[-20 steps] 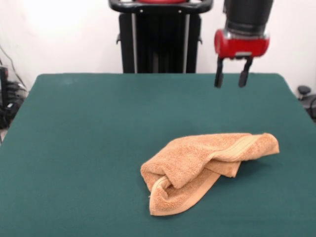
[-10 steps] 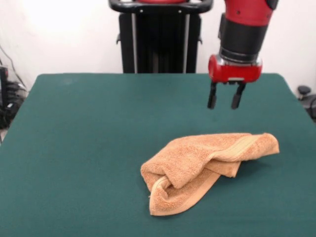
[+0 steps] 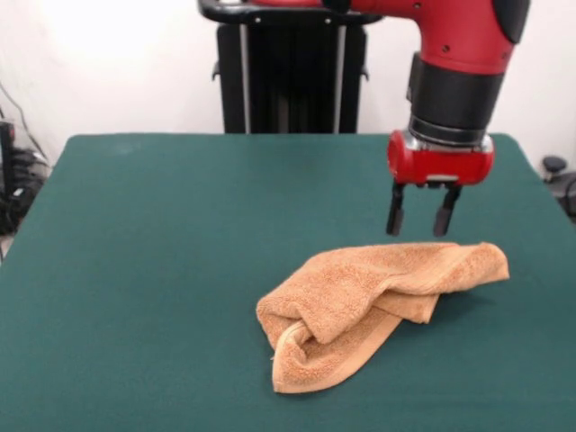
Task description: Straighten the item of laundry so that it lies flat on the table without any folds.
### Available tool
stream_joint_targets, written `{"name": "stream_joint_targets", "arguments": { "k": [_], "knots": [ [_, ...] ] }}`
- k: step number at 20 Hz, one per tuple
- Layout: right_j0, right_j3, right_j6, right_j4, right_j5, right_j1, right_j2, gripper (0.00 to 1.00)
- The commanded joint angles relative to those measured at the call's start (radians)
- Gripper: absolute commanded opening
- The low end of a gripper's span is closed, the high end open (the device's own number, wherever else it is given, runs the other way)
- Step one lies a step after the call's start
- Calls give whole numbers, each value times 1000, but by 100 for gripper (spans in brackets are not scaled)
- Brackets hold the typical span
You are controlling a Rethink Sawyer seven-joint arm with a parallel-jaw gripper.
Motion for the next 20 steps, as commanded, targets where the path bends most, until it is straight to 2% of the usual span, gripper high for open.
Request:
{"name": "stream_joint_targets", "arguments": {
  "k": [1,10,20],
  "knots": [
    [32,-147,237,73,137,66,13,100],
    [44,-216,256,103,153,113,0,100],
    [46,-229,244,127,43,191,10,100]
  ]
}}
